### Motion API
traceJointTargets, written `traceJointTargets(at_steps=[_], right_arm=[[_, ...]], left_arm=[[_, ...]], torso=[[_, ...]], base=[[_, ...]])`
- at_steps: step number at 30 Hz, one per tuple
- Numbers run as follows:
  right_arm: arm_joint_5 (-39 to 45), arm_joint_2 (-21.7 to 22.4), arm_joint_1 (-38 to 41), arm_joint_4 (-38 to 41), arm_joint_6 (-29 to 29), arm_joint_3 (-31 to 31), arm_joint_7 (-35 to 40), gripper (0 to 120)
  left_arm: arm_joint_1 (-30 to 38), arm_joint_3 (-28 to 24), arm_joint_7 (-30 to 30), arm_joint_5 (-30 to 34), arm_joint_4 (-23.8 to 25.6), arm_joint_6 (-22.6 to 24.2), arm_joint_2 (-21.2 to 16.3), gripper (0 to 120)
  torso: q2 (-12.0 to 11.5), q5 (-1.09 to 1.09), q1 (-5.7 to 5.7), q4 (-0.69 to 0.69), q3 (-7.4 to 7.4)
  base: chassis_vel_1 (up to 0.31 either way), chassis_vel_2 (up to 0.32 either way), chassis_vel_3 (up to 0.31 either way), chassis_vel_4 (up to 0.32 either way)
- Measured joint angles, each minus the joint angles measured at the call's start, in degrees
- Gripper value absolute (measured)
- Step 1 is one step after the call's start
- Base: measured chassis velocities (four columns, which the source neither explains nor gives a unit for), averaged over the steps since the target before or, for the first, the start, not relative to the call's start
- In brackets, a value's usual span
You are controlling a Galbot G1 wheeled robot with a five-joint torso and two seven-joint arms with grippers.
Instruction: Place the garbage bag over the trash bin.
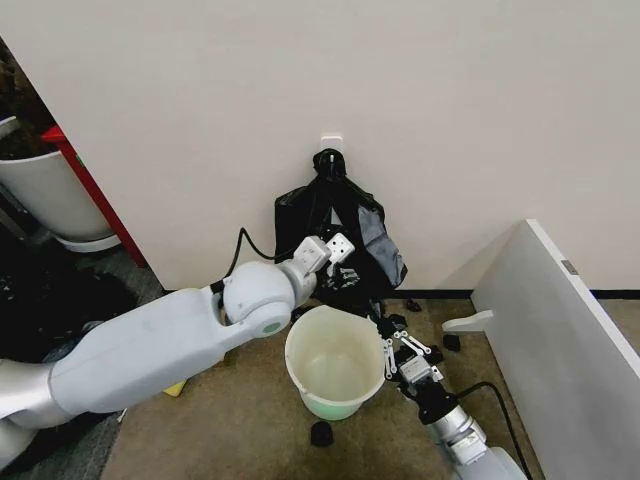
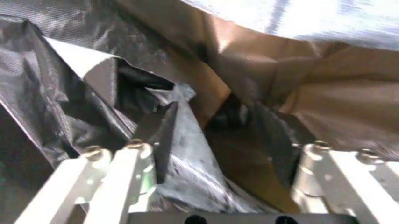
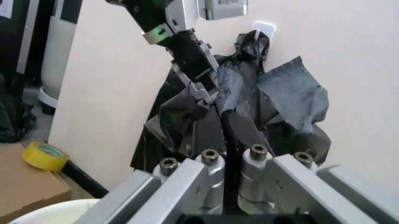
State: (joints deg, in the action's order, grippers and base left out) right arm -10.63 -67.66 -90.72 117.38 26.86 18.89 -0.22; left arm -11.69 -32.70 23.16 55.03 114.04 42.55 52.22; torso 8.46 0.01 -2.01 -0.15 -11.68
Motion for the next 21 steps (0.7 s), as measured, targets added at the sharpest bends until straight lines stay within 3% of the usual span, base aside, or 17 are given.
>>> traceJointTargets(at_steps=[12,21], right_arm=[[1.09,0.45,0.27,-0.08,-0.07,0.6,0.19,0],[1.11,0.33,0.28,-0.2,-0.29,0.21,0.2,0]], left_arm=[[3.21,-0.04,2.68,1.29,-1.92,-0.03,0.66,4],[2.69,-0.89,1.56,-1.65,-1.82,-0.2,0.22,30]], torso=[[0.0,0.0,0.0,0.01,0.0],[0.0,-0.01,0.0,0.01,0.0]], base=[[0.0,0.0,0.0,0.0],[0.0,0.0,0.0,0.0]])
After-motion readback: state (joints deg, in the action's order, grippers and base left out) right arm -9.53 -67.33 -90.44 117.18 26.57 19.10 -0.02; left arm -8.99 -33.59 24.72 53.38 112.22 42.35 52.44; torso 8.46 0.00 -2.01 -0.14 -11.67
